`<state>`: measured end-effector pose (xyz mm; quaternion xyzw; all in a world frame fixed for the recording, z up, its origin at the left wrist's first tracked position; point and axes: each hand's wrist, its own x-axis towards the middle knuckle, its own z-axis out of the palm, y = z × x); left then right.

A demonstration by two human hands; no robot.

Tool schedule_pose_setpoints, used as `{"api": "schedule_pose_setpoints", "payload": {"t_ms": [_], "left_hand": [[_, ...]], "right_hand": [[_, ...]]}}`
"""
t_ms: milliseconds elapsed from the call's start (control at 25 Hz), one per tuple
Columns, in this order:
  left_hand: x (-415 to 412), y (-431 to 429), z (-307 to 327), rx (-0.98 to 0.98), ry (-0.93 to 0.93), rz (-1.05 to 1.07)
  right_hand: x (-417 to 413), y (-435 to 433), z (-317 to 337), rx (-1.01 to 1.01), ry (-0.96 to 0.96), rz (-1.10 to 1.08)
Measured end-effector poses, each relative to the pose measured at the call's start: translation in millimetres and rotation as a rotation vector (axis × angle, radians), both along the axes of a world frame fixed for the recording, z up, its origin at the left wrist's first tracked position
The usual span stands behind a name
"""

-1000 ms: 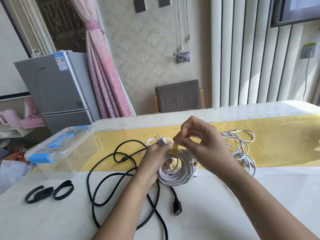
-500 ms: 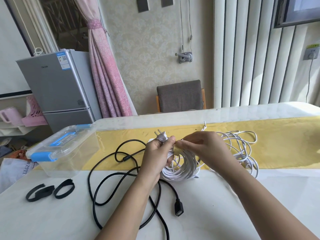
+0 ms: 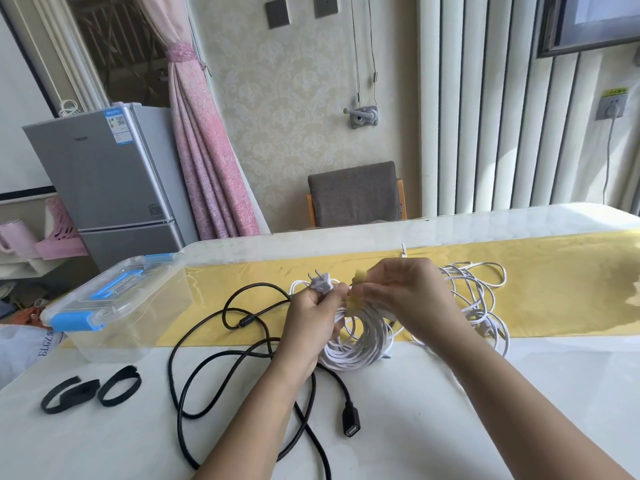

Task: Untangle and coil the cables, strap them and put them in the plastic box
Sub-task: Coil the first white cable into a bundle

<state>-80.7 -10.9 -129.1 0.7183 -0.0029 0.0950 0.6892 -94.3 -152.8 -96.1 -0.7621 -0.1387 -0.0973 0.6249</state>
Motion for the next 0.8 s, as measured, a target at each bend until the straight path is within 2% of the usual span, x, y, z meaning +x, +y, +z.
{"api": "schedule_pose_setpoints", "payload": {"t_ms": [120, 320, 400, 600, 800], "left_hand": [[0, 0, 6, -0.117, 0.054, 0.09], [-3, 1, 12, -0.162, 0.002, 0.165], [-3, 3, 12, -0.171, -0.015, 0.179], [1, 11, 5, -0.223, 0.106, 0.159], [6, 9, -1, -0.429, 0.328, -0.09]], "right_hand": [[-8, 9, -3, -0.18, -0.193, -0.005], [-25, 17, 3, -0.036, -0.261, 0.107], [-28, 21, 2, -0.092, -0.333, 0.117], [-19, 18, -5, -0.338, -0.471, 0.116], [-6, 16, -13, -0.742, -0.507, 0.159]]}}
